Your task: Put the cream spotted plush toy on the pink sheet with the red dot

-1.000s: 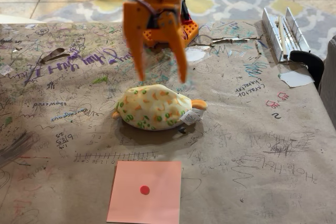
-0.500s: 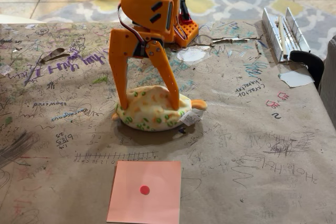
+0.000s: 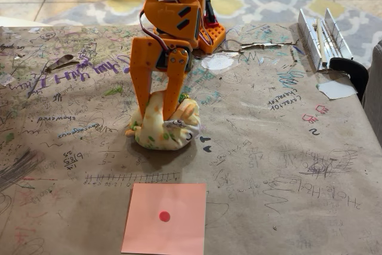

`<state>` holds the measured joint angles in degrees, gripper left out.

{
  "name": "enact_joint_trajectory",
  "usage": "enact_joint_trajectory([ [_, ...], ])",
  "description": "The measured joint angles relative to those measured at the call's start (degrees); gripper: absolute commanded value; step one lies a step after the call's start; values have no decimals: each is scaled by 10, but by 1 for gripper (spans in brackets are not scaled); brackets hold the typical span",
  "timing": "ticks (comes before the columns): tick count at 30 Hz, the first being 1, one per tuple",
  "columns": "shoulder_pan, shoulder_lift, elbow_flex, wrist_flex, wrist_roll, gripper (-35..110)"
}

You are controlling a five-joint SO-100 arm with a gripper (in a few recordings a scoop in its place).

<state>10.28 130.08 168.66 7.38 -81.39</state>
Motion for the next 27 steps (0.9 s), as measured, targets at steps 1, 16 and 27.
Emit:
enact_joint_trajectory([
  [1, 0, 24, 0, 5, 25, 0],
  [16, 11, 533, -142, 87, 159, 0],
  [27, -18, 626, -355, 52, 151, 0],
])
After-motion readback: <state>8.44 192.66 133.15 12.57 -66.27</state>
